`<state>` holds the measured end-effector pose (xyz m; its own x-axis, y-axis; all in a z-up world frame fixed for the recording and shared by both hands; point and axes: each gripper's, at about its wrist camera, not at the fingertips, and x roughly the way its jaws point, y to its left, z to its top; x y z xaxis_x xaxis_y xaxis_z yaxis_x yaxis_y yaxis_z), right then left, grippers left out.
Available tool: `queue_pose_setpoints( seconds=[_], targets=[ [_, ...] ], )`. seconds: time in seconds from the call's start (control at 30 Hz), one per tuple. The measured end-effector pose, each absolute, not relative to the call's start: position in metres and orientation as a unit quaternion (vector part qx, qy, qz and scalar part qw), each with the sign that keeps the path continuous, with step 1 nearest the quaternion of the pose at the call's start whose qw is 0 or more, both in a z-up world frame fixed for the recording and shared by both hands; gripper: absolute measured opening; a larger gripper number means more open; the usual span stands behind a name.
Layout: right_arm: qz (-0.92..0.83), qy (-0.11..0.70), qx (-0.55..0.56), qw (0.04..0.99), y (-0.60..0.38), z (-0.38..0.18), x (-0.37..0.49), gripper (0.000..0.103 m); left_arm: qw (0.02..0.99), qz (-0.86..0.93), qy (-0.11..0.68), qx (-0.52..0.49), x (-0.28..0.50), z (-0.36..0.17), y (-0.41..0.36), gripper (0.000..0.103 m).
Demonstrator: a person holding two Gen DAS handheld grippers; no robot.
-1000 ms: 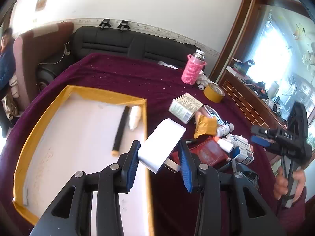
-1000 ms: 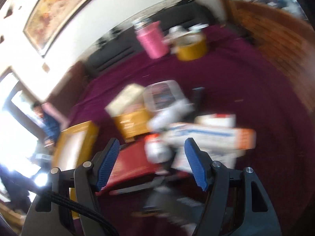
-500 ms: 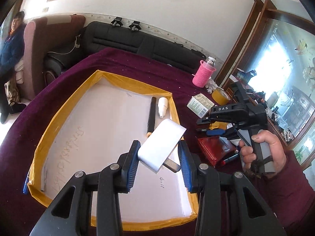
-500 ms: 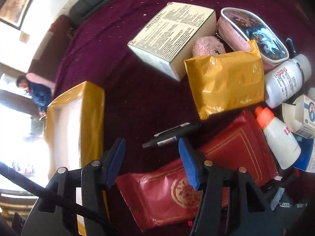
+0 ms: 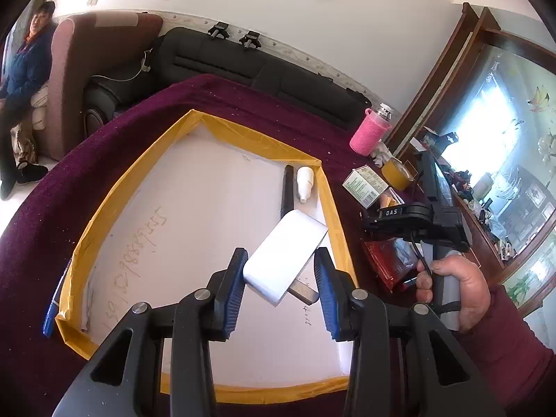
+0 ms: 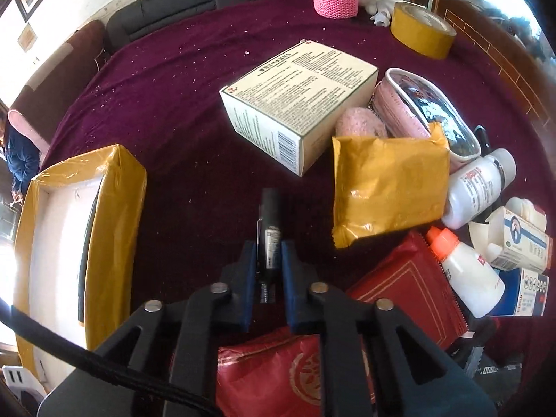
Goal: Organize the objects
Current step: 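Carry the charger toward the tray with the left gripper while the right grasps the black USB stick, then lower charger and USB stick into the tray and open both grippers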
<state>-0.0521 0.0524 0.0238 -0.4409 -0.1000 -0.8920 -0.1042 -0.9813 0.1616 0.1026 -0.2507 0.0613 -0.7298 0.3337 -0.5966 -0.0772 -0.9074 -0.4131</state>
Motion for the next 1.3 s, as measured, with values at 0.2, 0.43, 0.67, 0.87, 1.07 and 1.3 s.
queue_pose_setpoints(
  seconds=[0.2,0.43,0.67,0.87,1.07,1.3],
  targets=[
    [0.853,0.134,-0.503,-0.046,0.072,0.040,-0.035,0.010,0.113,0.913,-0.181,-0.349,0.098,0.078,-0.256,0.034],
    [0.843,0.194,-0.485,-0.131,0.048,0.072,-0.047,0.010,0.119,0.916,-0.154,-0.351,0.052,0.108,-0.258,0.034],
    [0.815,0.210,-0.504,-0.196,-0.012,0.072,-0.080,0.010,0.100,0.887,-0.200,-0.405,-0.038,0.082,-0.277,0.034],
    [0.797,0.208,-0.533,-0.197,-0.065,0.050,-0.120,0.010,0.075,0.852,-0.257,-0.451,-0.086,0.038,-0.286,0.034],
    [0.792,0.180,-0.554,-0.185,-0.089,0.029,-0.136,0.011,0.060,0.836,-0.269,-0.474,-0.101,0.009,-0.282,0.034],
    [0.798,0.183,-0.543,-0.186,-0.085,0.030,-0.136,0.024,0.052,0.843,-0.271,-0.461,-0.100,0.017,-0.282,0.049]
  ],
)
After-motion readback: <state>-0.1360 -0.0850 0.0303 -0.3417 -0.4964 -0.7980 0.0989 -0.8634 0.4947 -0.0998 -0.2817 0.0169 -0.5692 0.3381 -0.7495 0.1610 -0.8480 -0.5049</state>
